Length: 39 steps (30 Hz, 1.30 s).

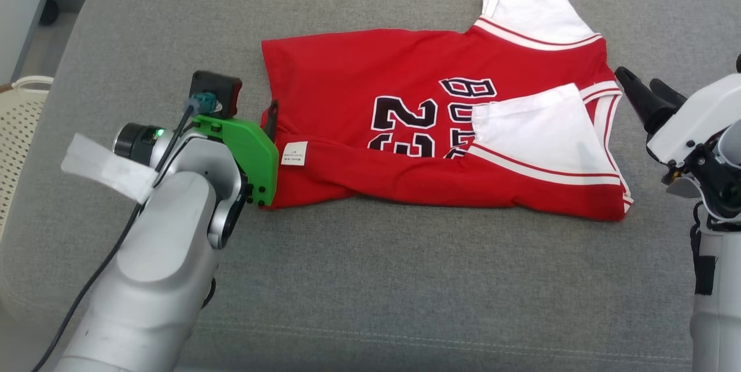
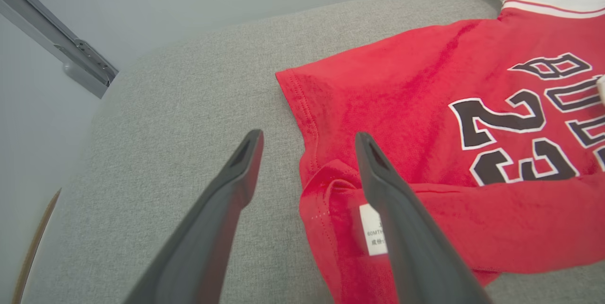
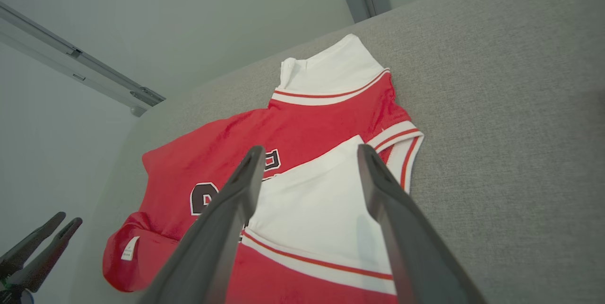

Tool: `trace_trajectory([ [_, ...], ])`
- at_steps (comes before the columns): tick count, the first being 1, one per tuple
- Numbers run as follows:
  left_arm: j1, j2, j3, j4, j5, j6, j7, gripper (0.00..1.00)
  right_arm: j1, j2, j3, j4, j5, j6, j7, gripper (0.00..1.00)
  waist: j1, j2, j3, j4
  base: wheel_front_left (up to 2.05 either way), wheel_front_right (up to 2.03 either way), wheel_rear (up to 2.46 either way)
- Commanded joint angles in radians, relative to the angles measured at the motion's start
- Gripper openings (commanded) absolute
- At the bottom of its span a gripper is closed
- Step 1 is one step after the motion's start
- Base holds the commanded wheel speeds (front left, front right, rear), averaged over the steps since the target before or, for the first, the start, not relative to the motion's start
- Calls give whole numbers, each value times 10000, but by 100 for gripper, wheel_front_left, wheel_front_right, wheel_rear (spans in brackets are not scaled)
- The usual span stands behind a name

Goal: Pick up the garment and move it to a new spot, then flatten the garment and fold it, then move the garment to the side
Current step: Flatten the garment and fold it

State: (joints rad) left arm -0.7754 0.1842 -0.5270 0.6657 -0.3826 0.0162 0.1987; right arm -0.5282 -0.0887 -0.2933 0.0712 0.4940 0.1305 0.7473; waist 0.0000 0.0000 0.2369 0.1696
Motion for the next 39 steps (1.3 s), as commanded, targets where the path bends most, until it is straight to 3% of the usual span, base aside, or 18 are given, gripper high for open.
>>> trace_trajectory([
  [1, 456, 120, 121, -175, -160, 144, -304, 100, 390, 32, -70, -217, -196, 3, -171, 100, 0, 0, -350, -81, 0, 0, 0],
  [8, 1994, 266, 294, -1036, -312, 668, -1160, 100, 1672, 260, -148, -775, -534, 3, -906, 100, 0, 0, -857, -178, 0, 0, 0],
  [18, 3628, 416, 147, -1548, -458, 941, -1504, 100, 3287, 354, 333, -754, -916, 3, -1696, 100, 0, 0, -978, -315, 0, 0, 0],
  [29, 3493, 209, 27, -613, -469, 1164, -1580, 100, 3163, 363, 594, 409, -1024, 3, -2135, 100, 0, 0, -582, -403, 0, 0, 0],
  [39, 2835, -97, 87, 639, -728, 966, -1832, 100, 2715, 364, 774, 1309, -1586, 3, -2348, 100, 0, 0, -234, -388, 0, 0, 0],
])
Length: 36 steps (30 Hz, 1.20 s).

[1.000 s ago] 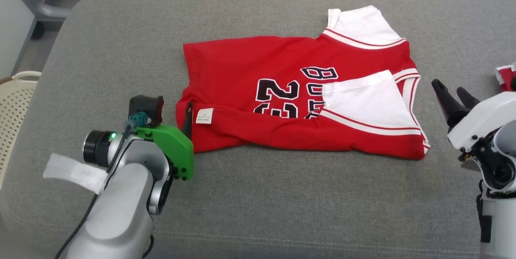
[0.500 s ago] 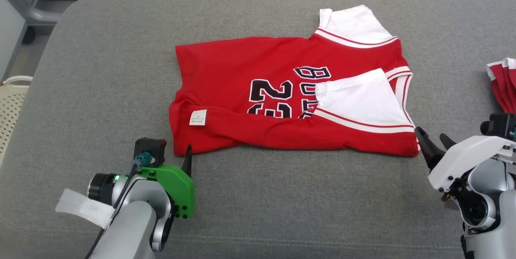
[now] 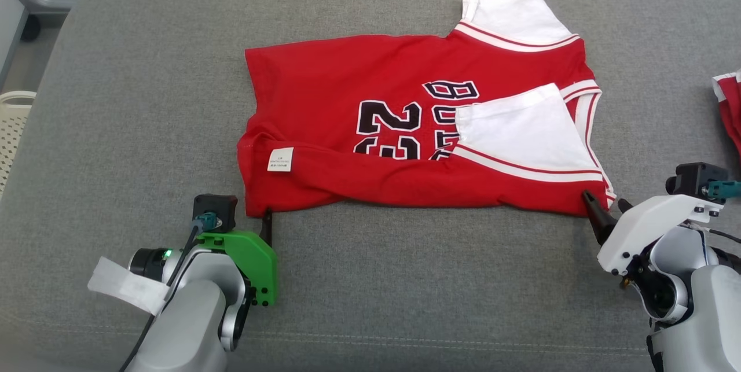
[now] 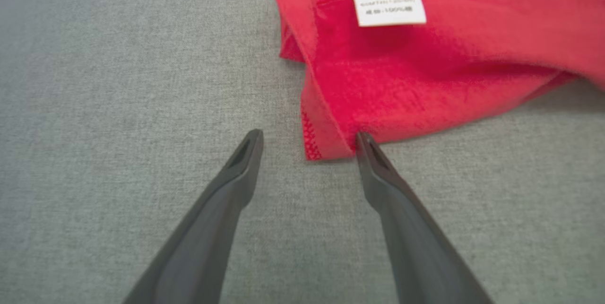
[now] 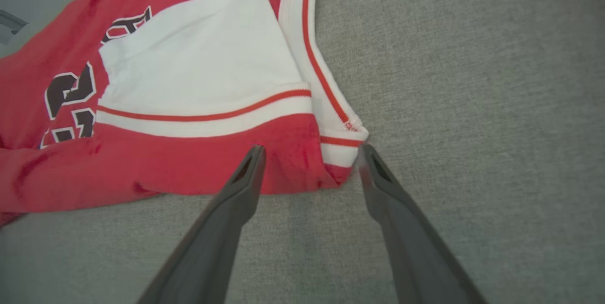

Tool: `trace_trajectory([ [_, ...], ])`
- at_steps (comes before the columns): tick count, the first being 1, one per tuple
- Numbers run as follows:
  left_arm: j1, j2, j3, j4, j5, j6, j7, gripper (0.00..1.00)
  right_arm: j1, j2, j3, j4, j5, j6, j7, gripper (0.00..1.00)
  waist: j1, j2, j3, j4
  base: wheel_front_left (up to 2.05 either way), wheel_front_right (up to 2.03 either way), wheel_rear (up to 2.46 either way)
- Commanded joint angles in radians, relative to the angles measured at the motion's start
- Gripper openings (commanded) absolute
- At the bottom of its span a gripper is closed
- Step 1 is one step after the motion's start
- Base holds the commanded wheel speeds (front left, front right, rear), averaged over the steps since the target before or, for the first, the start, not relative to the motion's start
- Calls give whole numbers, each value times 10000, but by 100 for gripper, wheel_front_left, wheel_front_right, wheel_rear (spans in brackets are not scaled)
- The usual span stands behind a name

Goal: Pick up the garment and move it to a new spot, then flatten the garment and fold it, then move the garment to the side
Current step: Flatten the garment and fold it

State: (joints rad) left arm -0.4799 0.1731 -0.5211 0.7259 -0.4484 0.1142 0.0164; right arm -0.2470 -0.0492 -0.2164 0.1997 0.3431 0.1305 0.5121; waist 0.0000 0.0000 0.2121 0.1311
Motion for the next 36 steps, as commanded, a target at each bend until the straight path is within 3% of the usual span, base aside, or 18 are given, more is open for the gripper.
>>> trace_trajectory([
  [1, -182, 7, 30, 134, -84, -16, -22, 100, -112, -29, 27, 75, -114, 3, 5, 100, 0, 0, 29, -5, 0, 0, 0],
  [7, -467, -67, 8, 731, -134, -42, -95, 100, -258, -31, 80, 437, -184, 3, -191, 100, 0, 0, 130, 0, 0, 0, 0],
  [10, -558, -127, -22, 945, -173, -86, -127, 100, -292, -30, 81, 547, -261, 3, -231, 86, 0, 0, 165, 25, 0, 0, 0],
  [13, -631, -178, -40, 1168, -221, -150, -149, 100, -338, -30, 113, 619, -313, 3, -218, 82, 0, 0, 176, 47, 0, 0, 0],
  [14, -626, -195, -44, 1237, -254, -171, -151, 100, -351, -30, 128, 642, -336, 3, -179, 68, 0, 0, 174, 56, 0, 0, 0],
  [16, -618, -217, -53, 1383, -265, -216, -215, 100, -367, -30, 126, 665, -359, 3, -145, 59, 0, 0, 167, 74, 0, 0, 0],
  [17, -615, -229, -49, 1462, -299, -233, -228, 100, -362, -30, 138, 675, -370, 3, -124, 40, 0, 0, 159, 81, 0, 0, 0],
  [19, -646, -250, -61, 1563, -319, -232, -309, 100, -349, -33, 119, 687, -370, 3, -104, 23, 0, 0, 141, 92, 0, 0, 0],
  [20, -665, -253, -63, 1608, -328, -237, -317, 94, -331, -33, 94, 690, -398, 3, -87, 9, 0, 0, 130, 97, 0, 0, 0],
  [21, -676, -259, -71, 1654, -339, -246, -371, 85, -305, -33, 73, 691, -421, 3, -71, 4, 0, 0, 115, 102, 0, 0, 0],
  [23, -683, -276, -95, 1725, -334, -245, -452, 76, -277, -33, 39, 683, -446, 1, -51, 3, 0, 0, 91, 106, 0, 0, 0],
  [27, -660, -375, -144, 1771, -345, -223, -546, 74, -252, -35, -32, 645, -470, 1, -54, 0, 0, 0, 60, 123, 0, 0, 0],
  [28, -659, -409, -165, 1773, -338, -210, -573, 65, -247, -33, -53, 641, -464, 1, -52, 0, 0, 0, 51, 129, 0, 0, 0],
  [29, -658, -438, -177, 1780, -339, -193, -619, 47, -245, -33, -70, 643, -459, 1, -49, 0, 0, 0, 42, 134, 0, 0, 0],
  [31, -652, -464, -183, 1799, -364, -141, -677, 32, -241, -34, -110, 668, -453, 1, -56, 0, 0, 0, 21, 138, 0, 0, 0],
  [32, -648, -466, -177, 1812, -381, -141, -716, 11, -242, -34, -123, 683, -456, 1, -61, 0, 0, 0, 8, 138, 0, 0, 0],
  [33, -641, -474, -171, 1815, -411, -147, -778, 0, -238, -34, -134, 690, -460, 1, -64, 0, 0, 0, -6, 138, 0, 0, 0],
  [36, -633, -419, -178, 1840, -422, -199, -863, 0, -243, -37, -216, 691, -499, 1, -84, 0, 0, 0, -56, 130, 0, 0, 0],
])
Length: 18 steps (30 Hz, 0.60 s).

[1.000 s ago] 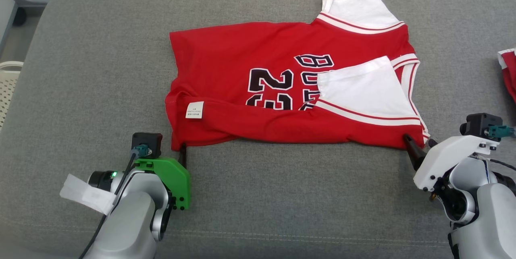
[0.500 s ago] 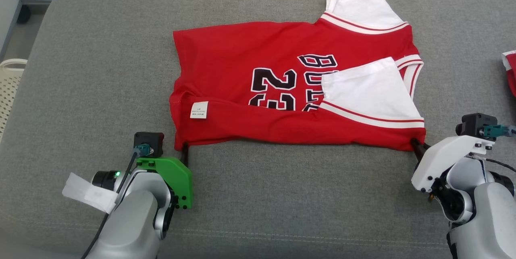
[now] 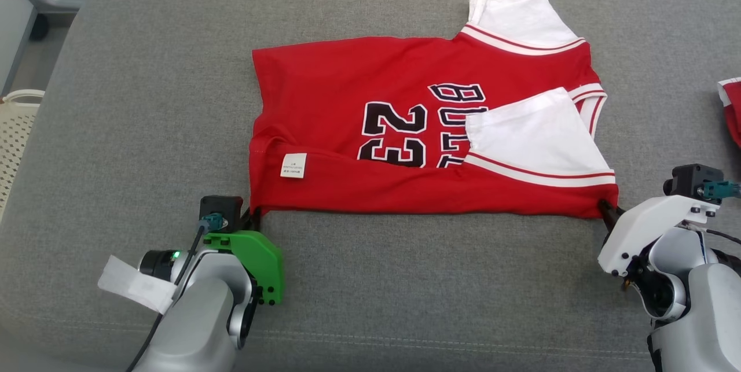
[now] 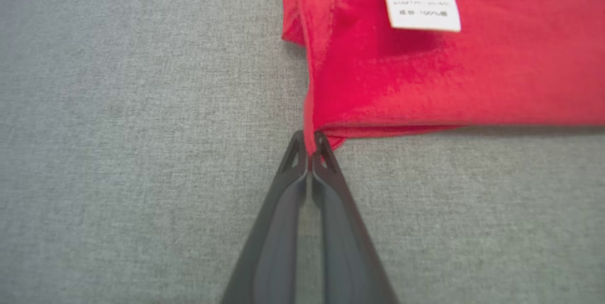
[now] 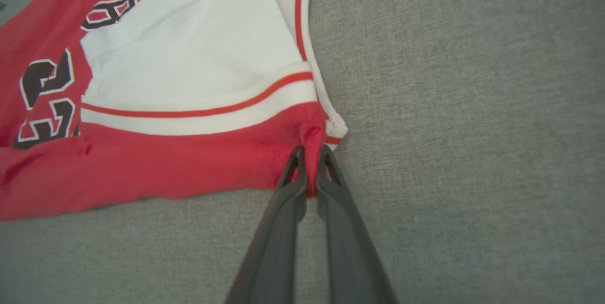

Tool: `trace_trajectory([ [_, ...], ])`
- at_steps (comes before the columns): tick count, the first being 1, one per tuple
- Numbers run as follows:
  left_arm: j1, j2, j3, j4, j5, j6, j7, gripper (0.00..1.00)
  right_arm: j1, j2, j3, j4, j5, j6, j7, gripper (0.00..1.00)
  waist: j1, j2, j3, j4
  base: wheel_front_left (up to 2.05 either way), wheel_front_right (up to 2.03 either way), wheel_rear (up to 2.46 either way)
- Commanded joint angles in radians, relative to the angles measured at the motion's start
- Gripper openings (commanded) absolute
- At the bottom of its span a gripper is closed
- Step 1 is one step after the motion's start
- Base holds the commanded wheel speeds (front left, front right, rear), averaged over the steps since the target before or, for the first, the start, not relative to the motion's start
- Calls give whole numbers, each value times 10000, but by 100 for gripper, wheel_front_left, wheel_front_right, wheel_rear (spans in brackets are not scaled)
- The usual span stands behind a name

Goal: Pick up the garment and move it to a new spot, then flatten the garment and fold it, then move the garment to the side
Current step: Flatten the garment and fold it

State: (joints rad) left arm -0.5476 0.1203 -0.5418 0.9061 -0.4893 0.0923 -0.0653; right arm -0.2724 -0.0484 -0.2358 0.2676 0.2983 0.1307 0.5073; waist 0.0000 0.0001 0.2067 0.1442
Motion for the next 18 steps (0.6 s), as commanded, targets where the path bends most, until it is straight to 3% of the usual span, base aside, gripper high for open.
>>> trace_trajectory([
  [1, 32, 180, 25, 46, -4, 4, -76, 0, 10, -44, -38, 4, -55, -1, -12, 0, 0, -1, -18, -6, 0, 0, 0],
  [10, 370, 683, -99, -50, -114, -456, 86, 0, 565, -51, -246, -611, 251, -7, 859, 0, 0, -1, -368, -28, 0, 0, 0],
  [18, 1158, 1202, -242, -1094, -429, -1129, 553, 0, 1868, -47, -312, -2624, 1384, -5, 2532, 0, 0, -1, -716, -105, 0, 0, 0],
])
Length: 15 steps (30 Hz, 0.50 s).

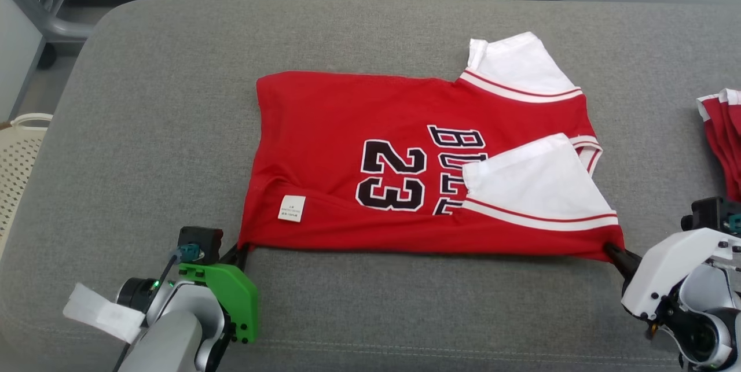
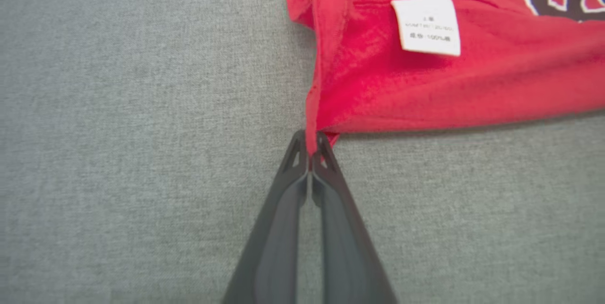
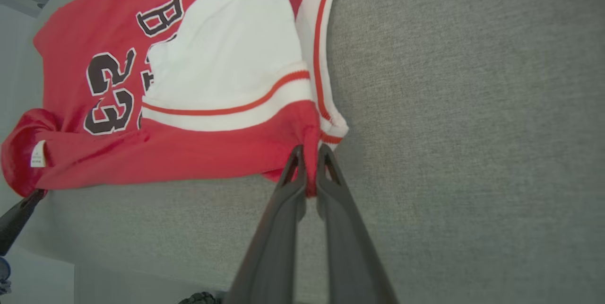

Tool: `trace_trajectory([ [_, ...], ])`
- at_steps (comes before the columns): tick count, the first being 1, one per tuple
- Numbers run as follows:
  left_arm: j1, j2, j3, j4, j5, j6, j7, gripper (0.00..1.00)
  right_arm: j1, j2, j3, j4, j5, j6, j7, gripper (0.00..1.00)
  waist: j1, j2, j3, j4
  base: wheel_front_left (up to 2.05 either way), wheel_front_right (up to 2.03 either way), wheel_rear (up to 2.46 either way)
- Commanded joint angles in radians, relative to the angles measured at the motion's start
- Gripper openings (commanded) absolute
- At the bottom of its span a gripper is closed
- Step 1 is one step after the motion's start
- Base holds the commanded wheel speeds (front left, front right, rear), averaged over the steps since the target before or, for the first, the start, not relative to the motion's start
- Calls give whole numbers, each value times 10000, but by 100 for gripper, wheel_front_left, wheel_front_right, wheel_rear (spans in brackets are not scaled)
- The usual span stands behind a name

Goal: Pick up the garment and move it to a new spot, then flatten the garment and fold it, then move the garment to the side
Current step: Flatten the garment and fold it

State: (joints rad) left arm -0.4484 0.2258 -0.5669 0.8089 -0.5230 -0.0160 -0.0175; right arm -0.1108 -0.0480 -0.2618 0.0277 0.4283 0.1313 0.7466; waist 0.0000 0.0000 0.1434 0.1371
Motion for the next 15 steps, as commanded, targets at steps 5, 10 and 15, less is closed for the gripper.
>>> trace_trajectory([
  [5, 876, 561, 61, -929, -272, 76, 454, 0, 1129, -50, -219, -1319, 487, -12, 910, 0, 0, 0, -242, -142, 0, 0, 0],
  [10, 1664, 875, 197, -1766, -616, 384, 1025, 0, 1675, -53, -348, -1685, 728, -12, 1148, 0, 0, 0, -301, -227, 0, 0, 0],
  [15, 2416, 1221, 230, -2761, -763, 690, 1541, 0, 1912, -52, -265, -1631, 773, -13, 1097, 0, 0, 0, -296, -244, 0, 0, 0],
])
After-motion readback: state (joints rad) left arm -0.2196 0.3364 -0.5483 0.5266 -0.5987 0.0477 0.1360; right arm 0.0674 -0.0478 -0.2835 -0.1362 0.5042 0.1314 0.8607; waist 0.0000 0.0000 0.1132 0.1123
